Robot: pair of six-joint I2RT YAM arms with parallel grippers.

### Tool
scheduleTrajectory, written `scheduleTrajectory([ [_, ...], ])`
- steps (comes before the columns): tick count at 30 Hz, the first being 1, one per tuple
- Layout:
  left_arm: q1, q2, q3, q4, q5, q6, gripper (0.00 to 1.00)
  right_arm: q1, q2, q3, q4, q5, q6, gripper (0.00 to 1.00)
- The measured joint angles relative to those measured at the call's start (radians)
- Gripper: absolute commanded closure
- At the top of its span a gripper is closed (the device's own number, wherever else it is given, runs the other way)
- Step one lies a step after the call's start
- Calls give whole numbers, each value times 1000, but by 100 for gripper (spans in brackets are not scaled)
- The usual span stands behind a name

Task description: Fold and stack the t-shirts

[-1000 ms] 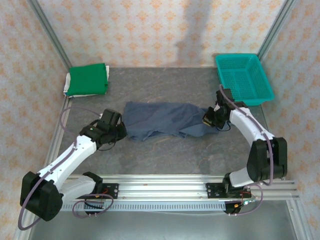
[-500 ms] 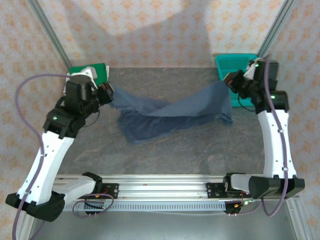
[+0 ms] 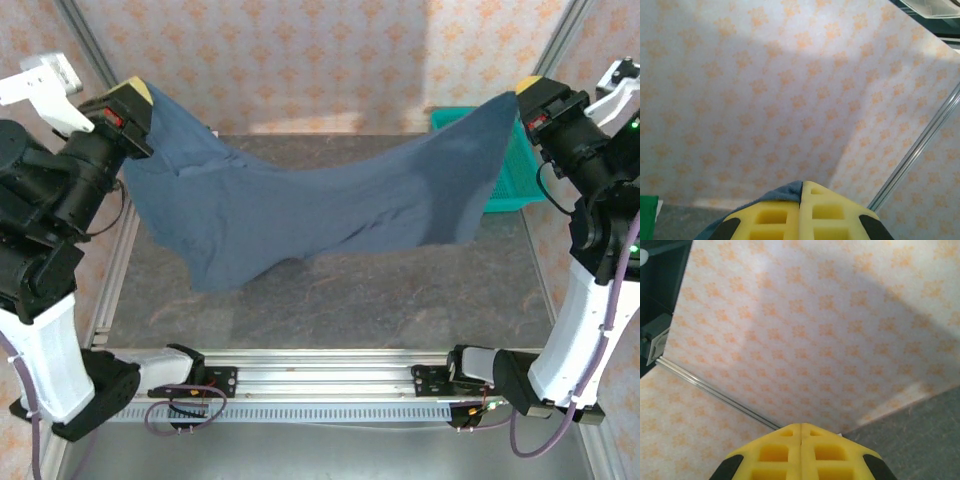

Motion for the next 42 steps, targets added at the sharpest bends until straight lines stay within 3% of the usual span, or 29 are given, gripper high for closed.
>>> scheduleTrajectory([
  [5, 14, 154, 174, -2, 27, 45, 100, -1, 66, 53, -2, -11, 0, 100],
  [15, 98, 343, 212, -1, 92, 68, 100, -27, 243, 52, 3, -42, 0, 100],
  [20, 97, 243, 142, 9, 99, 93, 100, -27, 202, 17, 2, -80, 1, 100],
  [30, 97, -13, 98, 60, 151, 93, 100, -28, -77, -154, 0, -116, 26, 100],
  [42, 97, 16, 219, 57, 154, 121, 100, -28, -173, -141, -28, -114, 56, 100],
])
